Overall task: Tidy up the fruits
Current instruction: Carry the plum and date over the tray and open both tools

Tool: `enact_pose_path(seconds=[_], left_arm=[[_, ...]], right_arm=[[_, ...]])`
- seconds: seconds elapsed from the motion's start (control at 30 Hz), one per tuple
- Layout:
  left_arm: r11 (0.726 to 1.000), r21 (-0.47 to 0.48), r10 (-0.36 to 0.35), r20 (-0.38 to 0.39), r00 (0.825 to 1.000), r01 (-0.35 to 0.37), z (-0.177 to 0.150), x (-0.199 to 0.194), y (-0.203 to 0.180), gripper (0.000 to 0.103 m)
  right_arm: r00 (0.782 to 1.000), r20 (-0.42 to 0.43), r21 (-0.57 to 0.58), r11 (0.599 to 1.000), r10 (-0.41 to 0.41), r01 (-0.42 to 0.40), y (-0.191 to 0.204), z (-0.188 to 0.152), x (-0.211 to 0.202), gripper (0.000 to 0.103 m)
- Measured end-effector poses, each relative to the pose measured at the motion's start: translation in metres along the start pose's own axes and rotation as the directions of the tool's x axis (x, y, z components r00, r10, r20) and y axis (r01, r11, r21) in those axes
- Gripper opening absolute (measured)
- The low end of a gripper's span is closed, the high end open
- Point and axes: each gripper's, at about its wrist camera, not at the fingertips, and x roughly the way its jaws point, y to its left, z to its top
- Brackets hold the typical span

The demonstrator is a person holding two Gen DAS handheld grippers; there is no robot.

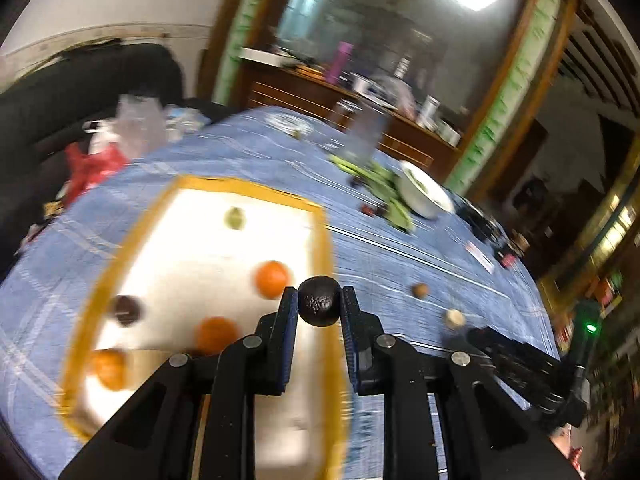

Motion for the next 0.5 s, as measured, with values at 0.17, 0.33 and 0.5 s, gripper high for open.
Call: enact_pose_path(seconds=[0.17,0.33,0.5], left_arm=[[0.996,-0.058,0.067,0.019,0.998,-0.065,-0.001,-0.012,0.038,0.02],[0.991,-0.069,0.116,0.018,0.993,-0.114,-0.007,-0.018,0.059,0.021],[0.985,-0.065,0.158,0.002,0.987,-0.158,-0.014,-0.018,0.073,0.021]], right_arm=[[0.991,-0.022,-0.034,0.991,0.13,-0.131,0.052,0.006,-0.012,0.033],[0.97,-0.046,-0.116,0.963,0.238,-0.242,0.119,0.011,-0.019,0.033],[0.959,-0.094,-0.21,0.936,0.267,-0.282,0.181,0.002,-0.009,0.033]])
